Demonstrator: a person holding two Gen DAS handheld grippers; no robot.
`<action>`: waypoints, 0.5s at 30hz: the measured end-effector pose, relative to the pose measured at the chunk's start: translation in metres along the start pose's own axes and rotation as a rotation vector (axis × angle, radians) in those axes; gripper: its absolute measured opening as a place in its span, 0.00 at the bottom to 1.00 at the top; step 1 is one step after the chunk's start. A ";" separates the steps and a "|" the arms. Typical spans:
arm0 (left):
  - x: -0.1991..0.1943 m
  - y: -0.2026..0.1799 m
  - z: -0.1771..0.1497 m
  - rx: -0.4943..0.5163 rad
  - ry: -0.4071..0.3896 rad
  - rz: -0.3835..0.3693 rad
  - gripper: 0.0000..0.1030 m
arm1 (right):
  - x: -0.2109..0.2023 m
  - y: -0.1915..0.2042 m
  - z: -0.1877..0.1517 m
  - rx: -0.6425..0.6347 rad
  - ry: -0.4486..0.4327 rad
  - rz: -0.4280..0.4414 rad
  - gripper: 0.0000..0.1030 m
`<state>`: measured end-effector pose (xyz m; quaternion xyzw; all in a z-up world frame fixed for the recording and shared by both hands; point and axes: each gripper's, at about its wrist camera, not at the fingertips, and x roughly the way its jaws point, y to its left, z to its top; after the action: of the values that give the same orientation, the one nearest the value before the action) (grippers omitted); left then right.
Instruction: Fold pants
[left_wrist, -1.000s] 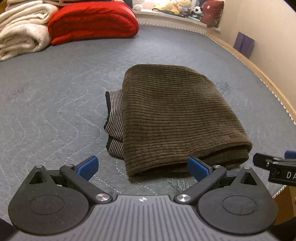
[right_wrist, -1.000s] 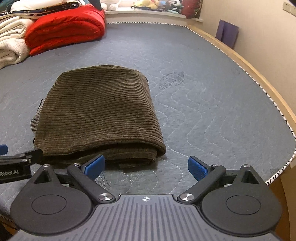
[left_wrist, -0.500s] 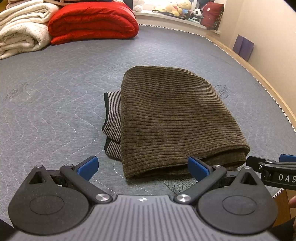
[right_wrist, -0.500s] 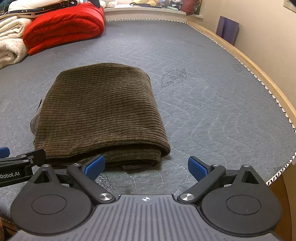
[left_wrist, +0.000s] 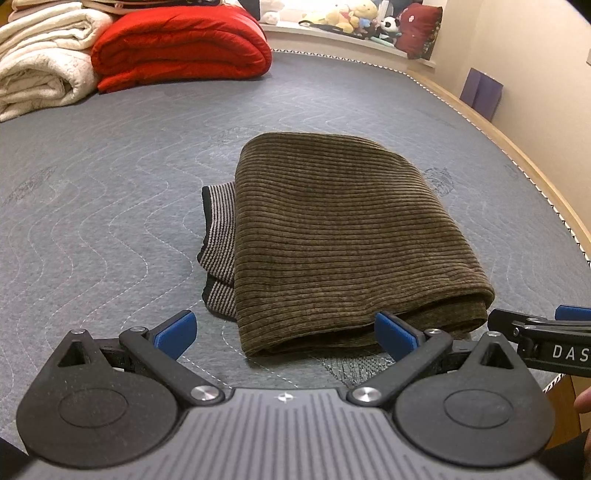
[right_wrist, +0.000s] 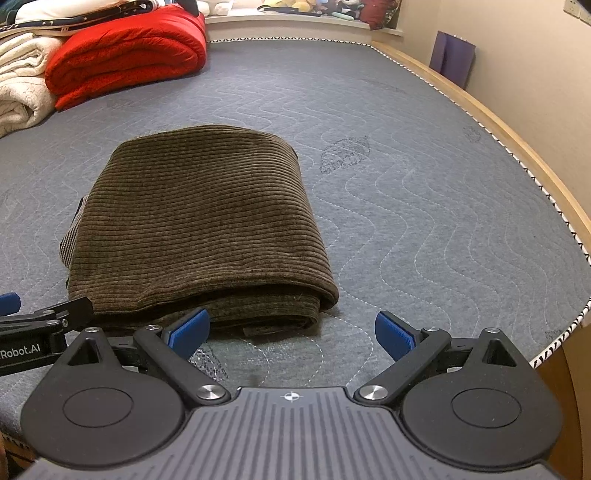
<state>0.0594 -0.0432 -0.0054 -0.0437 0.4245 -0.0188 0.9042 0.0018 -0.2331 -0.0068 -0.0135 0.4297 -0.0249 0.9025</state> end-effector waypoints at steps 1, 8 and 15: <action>0.000 0.000 0.000 0.001 0.001 0.000 1.00 | 0.000 0.000 0.000 0.000 0.000 0.000 0.94; 0.001 -0.001 0.000 0.008 -0.001 -0.004 1.00 | 0.000 0.000 0.000 -0.003 0.000 0.000 0.94; 0.001 -0.003 -0.001 0.010 -0.003 -0.004 1.00 | 0.000 0.001 0.000 -0.004 0.000 -0.002 0.94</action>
<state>0.0595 -0.0459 -0.0068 -0.0398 0.4231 -0.0229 0.9049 0.0017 -0.2323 -0.0072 -0.0160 0.4299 -0.0250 0.9024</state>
